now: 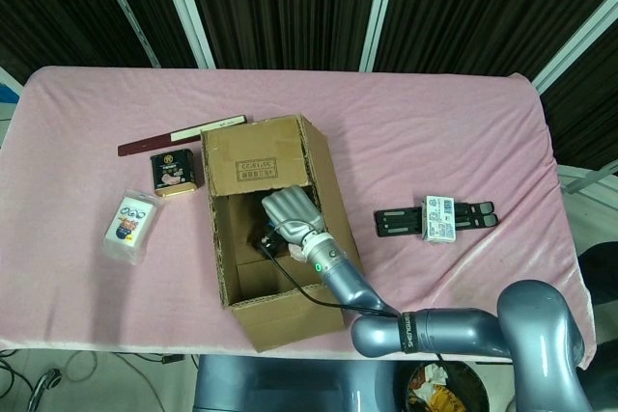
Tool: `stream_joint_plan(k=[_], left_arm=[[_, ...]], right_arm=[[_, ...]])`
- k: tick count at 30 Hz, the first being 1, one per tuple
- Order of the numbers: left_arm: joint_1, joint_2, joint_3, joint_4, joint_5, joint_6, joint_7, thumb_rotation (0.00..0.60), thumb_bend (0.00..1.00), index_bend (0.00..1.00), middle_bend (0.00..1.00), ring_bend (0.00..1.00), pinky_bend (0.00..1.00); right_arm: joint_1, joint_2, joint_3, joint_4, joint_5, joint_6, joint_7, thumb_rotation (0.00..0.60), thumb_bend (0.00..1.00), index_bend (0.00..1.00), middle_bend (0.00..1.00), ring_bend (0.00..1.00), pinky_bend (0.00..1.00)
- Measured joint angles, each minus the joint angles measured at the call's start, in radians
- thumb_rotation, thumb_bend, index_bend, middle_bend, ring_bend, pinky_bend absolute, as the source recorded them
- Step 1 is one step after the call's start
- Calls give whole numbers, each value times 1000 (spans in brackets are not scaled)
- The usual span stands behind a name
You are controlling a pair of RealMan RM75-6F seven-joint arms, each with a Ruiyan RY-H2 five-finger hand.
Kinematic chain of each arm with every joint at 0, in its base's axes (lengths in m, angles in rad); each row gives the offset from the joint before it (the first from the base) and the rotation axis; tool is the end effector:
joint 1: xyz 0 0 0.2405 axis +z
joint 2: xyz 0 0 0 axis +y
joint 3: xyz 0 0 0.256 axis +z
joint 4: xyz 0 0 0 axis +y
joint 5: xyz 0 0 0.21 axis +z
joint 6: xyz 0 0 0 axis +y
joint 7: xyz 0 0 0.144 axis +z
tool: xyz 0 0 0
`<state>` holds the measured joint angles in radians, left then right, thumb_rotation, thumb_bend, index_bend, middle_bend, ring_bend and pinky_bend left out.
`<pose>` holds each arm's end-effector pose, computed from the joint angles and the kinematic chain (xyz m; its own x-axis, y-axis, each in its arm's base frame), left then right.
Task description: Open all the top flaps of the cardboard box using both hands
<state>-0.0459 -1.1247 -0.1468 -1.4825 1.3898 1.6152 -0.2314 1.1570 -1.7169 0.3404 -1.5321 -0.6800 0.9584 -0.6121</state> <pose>-0.3389 0.1851 0.2095 0.2872 -0.2408 0.9271 0.9575 0.0986 -0.2710 0.0240 -0.3590 -0.0568 0.3934 -0.2894 0.8727 -0.8414 -0.4960 0.2148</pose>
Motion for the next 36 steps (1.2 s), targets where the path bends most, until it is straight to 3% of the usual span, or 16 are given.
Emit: stream_joint_plan(k=[19, 25, 31, 36], left_arm=[[5, 6, -9, -12, -2, -17, -14, 600, 329, 47, 54, 24, 77], [8, 7, -8, -17, 1, -19, -15, 600, 330, 47, 54, 24, 77], [9, 10, -8, -23, 2, -25, -19, 600, 329, 47, 54, 24, 77], [11, 10, -10, -24, 0, -25, -21, 600, 330, 47, 54, 24, 77]], right_arm=[[56, 22, 118, 37, -48, 91, 20, 600, 499, 213, 225, 189, 277], [113, 7, 149, 174, -48, 46, 26, 600, 498, 196, 190, 157, 273], [193, -21, 174, 362, -25, -55, 33, 600, 498, 105, 124, 101, 247], [267, -52, 175, 523, 15, -158, 18, 600, 420, 42, 71, 62, 238]])
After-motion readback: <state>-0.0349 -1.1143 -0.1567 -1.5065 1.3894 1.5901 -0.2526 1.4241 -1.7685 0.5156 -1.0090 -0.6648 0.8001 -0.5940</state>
